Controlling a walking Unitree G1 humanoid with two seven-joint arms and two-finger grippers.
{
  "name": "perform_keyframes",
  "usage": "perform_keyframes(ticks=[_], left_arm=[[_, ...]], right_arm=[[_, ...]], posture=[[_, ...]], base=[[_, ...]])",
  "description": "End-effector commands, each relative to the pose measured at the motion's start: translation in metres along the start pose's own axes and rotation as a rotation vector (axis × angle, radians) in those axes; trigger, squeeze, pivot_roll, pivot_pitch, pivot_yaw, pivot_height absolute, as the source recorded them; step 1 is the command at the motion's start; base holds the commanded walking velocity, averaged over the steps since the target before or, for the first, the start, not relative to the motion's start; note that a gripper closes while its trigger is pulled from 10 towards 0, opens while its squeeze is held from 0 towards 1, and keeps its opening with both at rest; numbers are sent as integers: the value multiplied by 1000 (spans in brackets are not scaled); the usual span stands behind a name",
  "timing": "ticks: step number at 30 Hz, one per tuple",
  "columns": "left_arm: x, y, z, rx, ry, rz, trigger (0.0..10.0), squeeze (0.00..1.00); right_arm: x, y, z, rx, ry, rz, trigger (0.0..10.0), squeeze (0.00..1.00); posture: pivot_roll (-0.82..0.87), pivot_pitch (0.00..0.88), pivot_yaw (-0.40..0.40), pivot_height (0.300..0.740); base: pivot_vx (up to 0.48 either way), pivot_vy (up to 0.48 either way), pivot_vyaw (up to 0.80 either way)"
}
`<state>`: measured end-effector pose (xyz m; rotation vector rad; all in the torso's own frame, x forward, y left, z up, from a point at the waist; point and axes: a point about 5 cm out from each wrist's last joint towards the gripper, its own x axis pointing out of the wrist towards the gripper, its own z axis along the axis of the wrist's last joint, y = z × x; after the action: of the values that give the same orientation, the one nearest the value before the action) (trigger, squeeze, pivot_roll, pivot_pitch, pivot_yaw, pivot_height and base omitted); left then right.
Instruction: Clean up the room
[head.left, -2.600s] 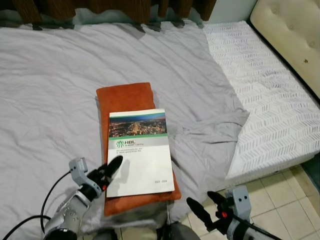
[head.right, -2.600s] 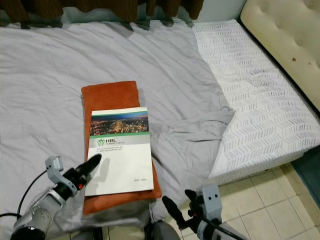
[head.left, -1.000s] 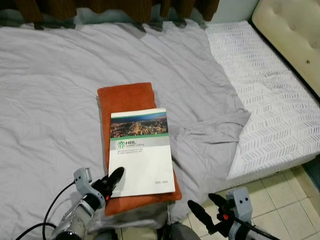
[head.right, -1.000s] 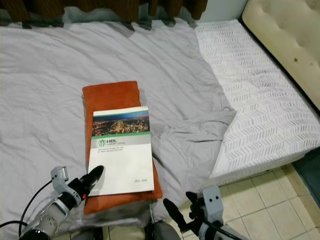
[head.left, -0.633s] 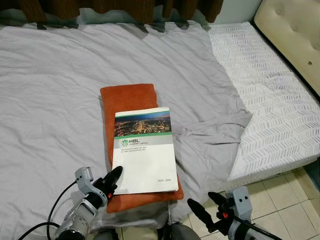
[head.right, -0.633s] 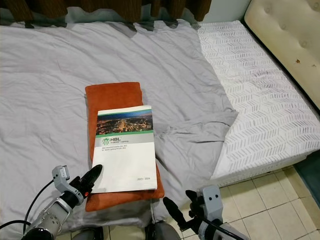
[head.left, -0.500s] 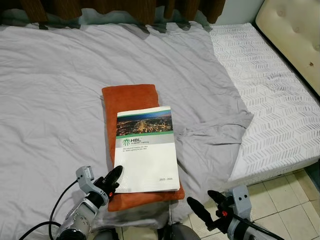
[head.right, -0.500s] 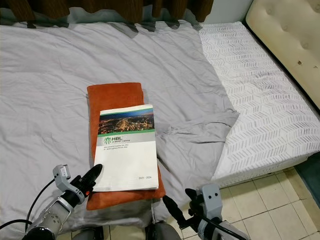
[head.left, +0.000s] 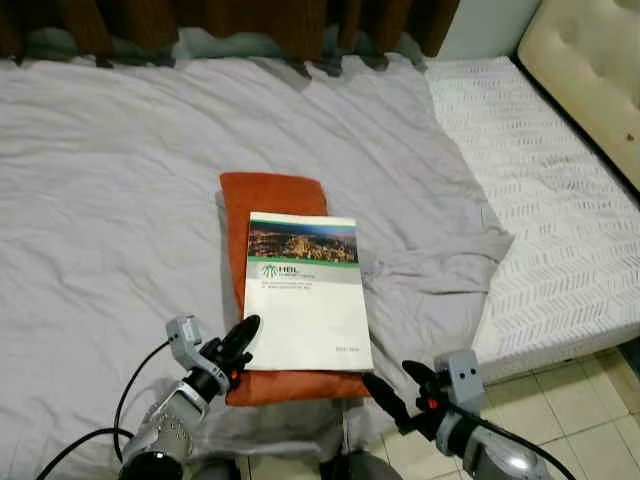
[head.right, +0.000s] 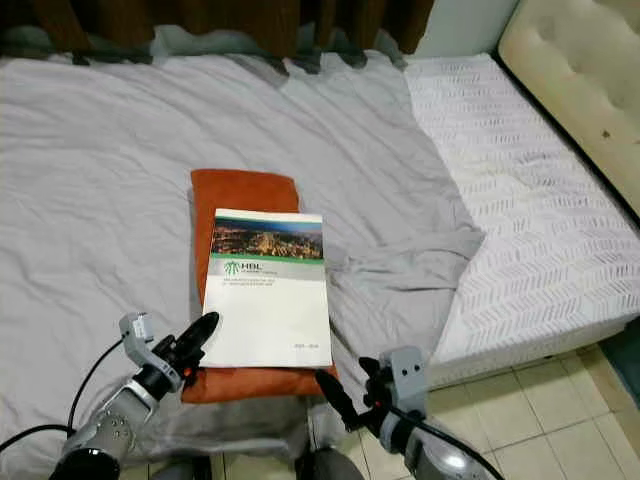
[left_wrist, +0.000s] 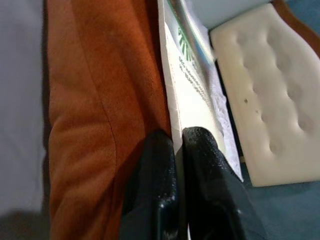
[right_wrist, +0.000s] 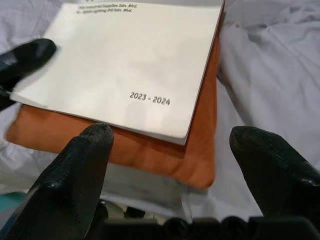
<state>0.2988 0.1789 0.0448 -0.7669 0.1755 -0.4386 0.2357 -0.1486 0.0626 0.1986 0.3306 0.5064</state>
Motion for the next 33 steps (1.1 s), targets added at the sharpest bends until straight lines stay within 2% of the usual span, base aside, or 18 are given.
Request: perform_keyframes(ticks=[1,2,5,6,10,12,15,16,18,22,25,26,27,28,30,33], left_arm=[[3,-18,13,88,-29,-100,0,0],[3,-18,13,88,-29,-100,0,0],[2,-48,26,267,-23,-169,0,0],[2,-57,29,304,-24,-191,0,0],[2,-63,30,320,-26,-203,0,0],[0,-73,30,436,-27,-170,0,0],[0,-81,28,656,-40,-74,0,0],[0,-81,28,656,-40,-74,0,0],[2,-80,21,707,-24,2,0,0],[7,-71,15,677,-24,68,0,0],[8,-53,15,680,-13,161,0,0],[8,-53,15,680,-13,161,0,0],[9,-43,16,673,-9,219,0,0],[9,-39,16,673,-6,240,0,0],[9,-33,18,658,-4,263,0,0],[10,-30,19,678,7,259,0,0]], right_arm=[[1,-7,-3,3,2,-33,10000,0],[1,-7,-3,3,2,-33,10000,0],[12,-12,4,5,-47,-58,10000,0],[16,-14,5,6,-61,-71,10000,0],[18,-16,6,6,-68,-79,10000,0],[23,-20,9,5,-104,-119,10000,0],[27,-27,16,13,-162,-181,10000,0],[27,-27,16,13,-162,-181,10000,0],[31,-29,17,12,-173,-186,10000,0],[37,-29,20,2,-180,-183,10000,0],[39,-30,21,-4,-185,-184,10000,0],[39,-30,21,-4,-185,-184,10000,0],[39,-31,20,-8,-187,-186,10000,0],[40,-31,19,-10,-188,-186,10000,0],[39,-31,17,-15,-186,-184,10000,0],[37,-32,17,-21,-182,-183,10000,0]], posture=[[-35,164,-119,740],[-35,164,-119,740],[24,90,-105,740],[45,62,-100,740],[45,62,-100,740],[79,9,-91,740],[91,0,-89,740],[91,0,-89,740],[90,0,-90,740],[83,0,-89,740],[77,0,-90,740],[77,0,-90,740],[69,0,-89,740],[66,0,-89,740],[63,0,-90,740],[53,0,-95,740]], base=[[0,0,0],[0,0,0],[0,0,0],[0,0,0],[0,0,0],[0,0,0],[0,0,0],[0,0,0],[0,0,0],[0,0,0],[0,0,0],[0,0,0],[0,0,0],[0,0,0],[0,0,0],[0,0,0]])
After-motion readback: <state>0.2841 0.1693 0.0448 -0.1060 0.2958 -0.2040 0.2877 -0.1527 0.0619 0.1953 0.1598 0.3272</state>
